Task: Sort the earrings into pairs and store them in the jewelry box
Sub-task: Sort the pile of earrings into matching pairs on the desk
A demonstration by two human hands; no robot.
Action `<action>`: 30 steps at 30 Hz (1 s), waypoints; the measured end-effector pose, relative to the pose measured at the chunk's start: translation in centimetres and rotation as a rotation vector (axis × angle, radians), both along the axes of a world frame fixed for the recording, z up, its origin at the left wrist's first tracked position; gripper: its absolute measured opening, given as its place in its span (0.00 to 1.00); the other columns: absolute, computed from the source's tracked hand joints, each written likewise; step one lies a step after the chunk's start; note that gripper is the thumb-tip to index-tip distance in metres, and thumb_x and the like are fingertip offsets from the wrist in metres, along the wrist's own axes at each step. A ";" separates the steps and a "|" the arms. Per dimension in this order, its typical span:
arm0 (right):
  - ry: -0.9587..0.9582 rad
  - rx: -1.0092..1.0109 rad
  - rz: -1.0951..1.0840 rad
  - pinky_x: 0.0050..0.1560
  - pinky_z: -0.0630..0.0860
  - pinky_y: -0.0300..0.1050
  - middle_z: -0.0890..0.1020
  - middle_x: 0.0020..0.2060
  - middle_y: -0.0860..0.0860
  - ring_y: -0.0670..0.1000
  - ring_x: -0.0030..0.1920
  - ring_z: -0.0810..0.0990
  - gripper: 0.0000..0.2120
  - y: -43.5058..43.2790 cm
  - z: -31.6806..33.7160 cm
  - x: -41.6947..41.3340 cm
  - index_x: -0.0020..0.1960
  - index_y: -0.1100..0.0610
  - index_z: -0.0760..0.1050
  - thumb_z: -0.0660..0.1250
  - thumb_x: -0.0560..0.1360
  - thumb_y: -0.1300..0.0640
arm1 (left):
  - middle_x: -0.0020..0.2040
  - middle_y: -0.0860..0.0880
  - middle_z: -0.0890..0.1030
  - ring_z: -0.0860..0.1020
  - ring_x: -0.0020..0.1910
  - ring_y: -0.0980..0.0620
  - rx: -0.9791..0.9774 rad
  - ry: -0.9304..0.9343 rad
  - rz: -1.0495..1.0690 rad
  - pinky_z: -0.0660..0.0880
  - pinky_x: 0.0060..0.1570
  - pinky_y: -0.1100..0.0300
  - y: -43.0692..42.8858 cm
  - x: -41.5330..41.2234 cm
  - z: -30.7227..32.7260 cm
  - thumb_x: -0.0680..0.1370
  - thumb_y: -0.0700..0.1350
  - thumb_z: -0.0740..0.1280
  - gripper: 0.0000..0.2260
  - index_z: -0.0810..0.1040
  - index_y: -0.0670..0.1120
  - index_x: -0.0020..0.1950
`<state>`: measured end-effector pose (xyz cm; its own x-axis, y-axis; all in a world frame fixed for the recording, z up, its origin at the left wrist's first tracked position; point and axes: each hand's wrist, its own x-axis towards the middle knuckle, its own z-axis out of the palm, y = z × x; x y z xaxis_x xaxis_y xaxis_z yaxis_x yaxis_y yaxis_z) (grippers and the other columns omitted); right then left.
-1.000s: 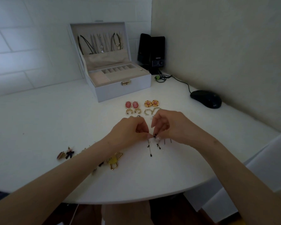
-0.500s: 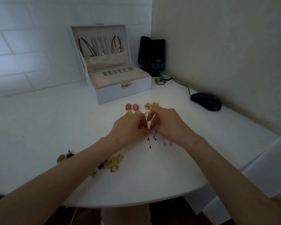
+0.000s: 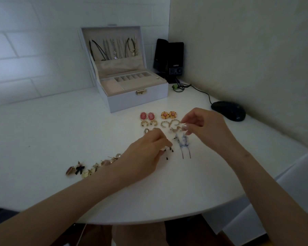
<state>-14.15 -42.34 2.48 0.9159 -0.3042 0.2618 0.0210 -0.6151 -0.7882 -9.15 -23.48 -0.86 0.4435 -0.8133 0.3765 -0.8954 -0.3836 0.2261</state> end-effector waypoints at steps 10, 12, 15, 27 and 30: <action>-0.002 0.013 0.027 0.38 0.75 0.29 0.83 0.36 0.50 0.45 0.33 0.82 0.05 0.4 -0.4 -0.4 0.42 0.56 0.79 0.68 0.73 0.64 | 0.51 0.44 0.72 0.72 0.46 0.47 0.092 -0.077 0.044 0.69 0.43 0.60 -1.0 1.3 -1.0 0.76 0.45 0.65 0.16 0.74 0.43 0.64; -0.001 0.013 0.033 0.38 0.75 0.29 0.83 0.36 0.50 0.45 0.33 0.82 0.05 0.4 -0.4 -0.4 0.41 0.56 0.79 0.68 0.72 0.65 | 0.49 0.44 0.73 0.72 0.44 0.47 0.100 -0.089 0.033 0.67 0.41 0.61 -1.1 1.4 -0.9 0.76 0.47 0.63 0.15 0.76 0.43 0.61; 0.003 0.018 0.040 0.39 0.76 0.30 0.84 0.37 0.51 0.46 0.33 0.82 0.05 0.4 -0.6 -0.5 0.41 0.56 0.79 0.68 0.72 0.65 | 0.47 0.45 0.74 0.73 0.42 0.47 0.116 -0.101 0.017 0.67 0.39 0.61 -1.1 1.6 -0.7 0.75 0.47 0.61 0.16 0.78 0.42 0.57; 0.089 -0.166 0.148 0.49 0.76 0.42 0.84 0.36 0.43 0.48 0.42 0.82 0.06 2.0 -1.2 -0.8 0.42 0.52 0.75 0.67 0.73 0.63 | 0.53 0.47 0.75 0.73 0.52 0.48 0.005 -0.032 0.148 0.71 0.48 0.58 0.5 2.1 0.6 0.77 0.38 0.63 0.10 0.76 0.43 0.58; 0.083 -0.189 0.134 0.49 0.76 0.44 0.83 0.35 0.41 0.47 0.43 0.82 0.05 2.5 -1.3 -0.4 0.42 0.53 0.75 0.67 0.72 0.62 | 0.54 0.48 0.75 0.71 0.54 0.48 0.046 -0.040 0.141 0.64 0.47 0.64 0.6 2.1 0.4 0.77 0.39 0.63 0.11 0.76 0.45 0.59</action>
